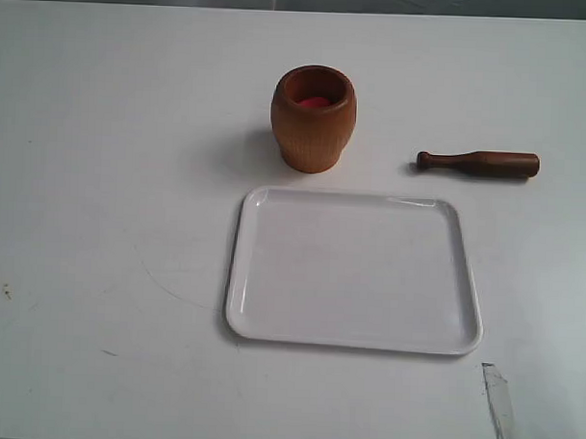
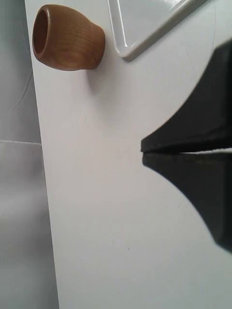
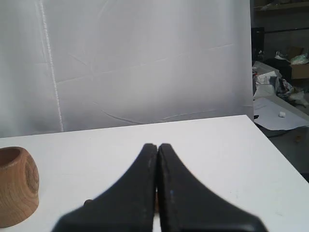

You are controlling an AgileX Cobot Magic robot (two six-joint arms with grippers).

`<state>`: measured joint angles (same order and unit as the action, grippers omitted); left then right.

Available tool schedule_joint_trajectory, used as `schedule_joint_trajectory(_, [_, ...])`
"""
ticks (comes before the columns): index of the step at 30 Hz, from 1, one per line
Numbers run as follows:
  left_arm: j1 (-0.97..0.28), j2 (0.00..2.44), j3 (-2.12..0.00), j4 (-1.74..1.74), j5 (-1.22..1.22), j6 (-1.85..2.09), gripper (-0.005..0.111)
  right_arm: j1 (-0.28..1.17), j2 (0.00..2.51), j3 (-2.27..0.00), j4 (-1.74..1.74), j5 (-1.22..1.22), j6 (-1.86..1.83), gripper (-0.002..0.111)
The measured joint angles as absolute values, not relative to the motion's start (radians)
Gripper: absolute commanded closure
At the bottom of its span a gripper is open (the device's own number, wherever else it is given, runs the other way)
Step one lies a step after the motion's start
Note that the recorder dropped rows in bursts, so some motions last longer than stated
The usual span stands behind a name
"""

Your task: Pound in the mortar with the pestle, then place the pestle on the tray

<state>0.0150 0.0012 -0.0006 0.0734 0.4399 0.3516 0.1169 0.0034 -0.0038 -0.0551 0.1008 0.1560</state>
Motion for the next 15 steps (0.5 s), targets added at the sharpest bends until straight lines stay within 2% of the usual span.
schedule_joint_trajectory(15, [0.015,0.001,-0.001,0.073,0.44,0.352,0.107,0.117,0.003,-0.004,-0.055,0.089,0.156,0.108])
